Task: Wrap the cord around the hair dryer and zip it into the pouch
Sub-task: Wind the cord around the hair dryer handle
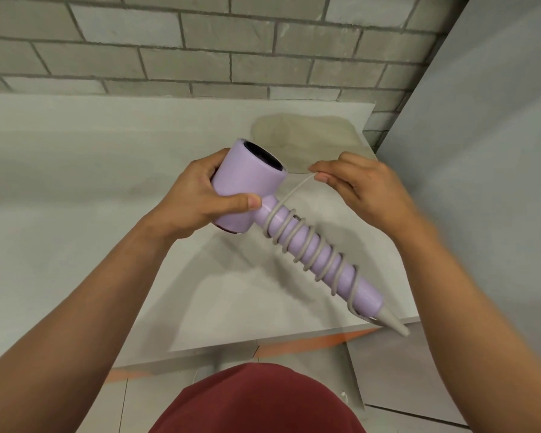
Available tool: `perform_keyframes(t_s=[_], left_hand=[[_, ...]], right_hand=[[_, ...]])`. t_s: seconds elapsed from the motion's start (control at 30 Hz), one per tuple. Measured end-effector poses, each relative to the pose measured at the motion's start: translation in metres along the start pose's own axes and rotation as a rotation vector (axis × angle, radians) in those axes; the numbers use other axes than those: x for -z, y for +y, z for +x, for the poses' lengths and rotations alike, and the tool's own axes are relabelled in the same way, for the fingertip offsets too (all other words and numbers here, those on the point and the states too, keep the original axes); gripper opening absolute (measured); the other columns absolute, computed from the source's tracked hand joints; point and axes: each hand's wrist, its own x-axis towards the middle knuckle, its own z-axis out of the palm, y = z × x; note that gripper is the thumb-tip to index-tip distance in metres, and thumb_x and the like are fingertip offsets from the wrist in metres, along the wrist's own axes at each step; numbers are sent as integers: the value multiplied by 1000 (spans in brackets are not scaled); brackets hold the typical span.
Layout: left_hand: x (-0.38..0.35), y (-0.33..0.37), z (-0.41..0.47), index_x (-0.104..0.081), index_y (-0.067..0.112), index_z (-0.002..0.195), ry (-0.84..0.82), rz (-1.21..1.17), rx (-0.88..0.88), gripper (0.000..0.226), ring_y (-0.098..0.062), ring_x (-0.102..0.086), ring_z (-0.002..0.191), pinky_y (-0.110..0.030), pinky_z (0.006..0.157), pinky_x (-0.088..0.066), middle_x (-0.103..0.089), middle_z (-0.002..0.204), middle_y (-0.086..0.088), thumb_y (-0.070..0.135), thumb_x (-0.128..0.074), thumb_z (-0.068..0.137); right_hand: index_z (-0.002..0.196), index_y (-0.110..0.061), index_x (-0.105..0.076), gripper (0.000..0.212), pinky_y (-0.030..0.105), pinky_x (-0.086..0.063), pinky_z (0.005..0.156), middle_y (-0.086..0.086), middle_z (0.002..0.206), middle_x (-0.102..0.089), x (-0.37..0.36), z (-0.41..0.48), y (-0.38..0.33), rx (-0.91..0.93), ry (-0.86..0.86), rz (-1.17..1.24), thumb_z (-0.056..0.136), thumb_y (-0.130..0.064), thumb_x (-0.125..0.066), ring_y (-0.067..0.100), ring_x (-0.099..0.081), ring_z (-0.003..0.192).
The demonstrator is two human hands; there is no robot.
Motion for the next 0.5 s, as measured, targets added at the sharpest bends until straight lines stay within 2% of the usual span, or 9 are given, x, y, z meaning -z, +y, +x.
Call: perform_keyframes(t_s=[0.13, 0.2, 0.3, 0.33, 0.37, 0.4, 0.43, 0.47, 0.5], left_hand=[[-1, 2, 3, -67, 22, 110, 33, -136, 8, 53, -16, -66, 84, -28, 69, -55, -70, 93, 7, 40, -82, 62], [-2, 2, 5, -67, 19, 111, 45, -162, 11, 54, -18, -67, 86, -30, 70, -56, -70, 95, 4, 38, -82, 62], [-5, 4, 7, -67, 17, 111, 64, -199, 24, 55, -20, -68, 85, -30, 70, -57, -71, 95, 2, 37, -82, 62], [-7, 4, 8, -67, 16, 110, 77, -220, 30, 55, -19, -69, 85, -30, 69, -57, -72, 94, 3, 37, -82, 62], [-8, 4, 9, -67, 16, 109, 93, -242, 36, 54, -19, -70, 84, -29, 68, -57, -73, 93, 3, 37, -81, 62], [-9, 5, 10, -67, 15, 108, 114, -262, 44, 53, -19, -70, 85, -30, 68, -57, -74, 93, 3, 37, -81, 62], [-11, 5, 11, -67, 14, 108, 143, -278, 53, 53, -20, -71, 86, -32, 70, -58, -74, 95, 2, 37, -82, 62], [-11, 5, 13, -67, 13, 109, 181, -291, 62, 54, -22, -72, 88, -35, 73, -59, -75, 98, -1, 38, -82, 63], [-12, 5, 15, -68, 12, 110, 225, -300, 70, 56, -24, -72, 90, -38, 75, -60, -75, 100, -3, 37, -83, 63]], right_hand=[[136, -32, -66, 38, 46, -55, 64, -7, 92, -58, -12, -13, 9, -34, 5, 37, 109, -48, -44, 21, -61, 78], [140, -37, -61, 40, 46, -56, 65, -10, 90, -53, -20, -19, 6, -70, -36, 34, 109, -51, -41, 21, -59, 78], [143, -46, -54, 39, 44, -57, 69, -12, 89, -49, -22, -22, 0, -29, -98, 47, 106, -53, -44, 19, -59, 80], [142, -54, -49, 39, 40, -56, 74, -12, 91, -50, -23, -24, -3, 3, -128, 61, 103, -50, -49, 17, -60, 83], [138, -63, -43, 41, 34, -53, 80, -13, 93, -54, -25, -30, -7, -38, -194, 90, 101, -46, -53, 16, -61, 86], [129, -65, -44, 36, 26, -48, 84, -14, 94, -60, -33, -35, -9, -123, -228, 94, 103, -41, -51, 15, -64, 90], [125, -53, -47, 25, 18, -41, 84, -17, 93, -67, -36, -40, -15, -233, -255, 133, 107, -36, -44, 10, -68, 92], [125, -47, -49, 23, 13, -37, 82, -20, 97, -73, -32, -38, -23, -344, -210, 140, 111, -34, -37, 5, -71, 95], [137, -40, -53, 30, 19, -41, 88, -14, 115, -75, -48, -43, -24, -329, -120, 99, 113, -35, -35, 11, -72, 106]])
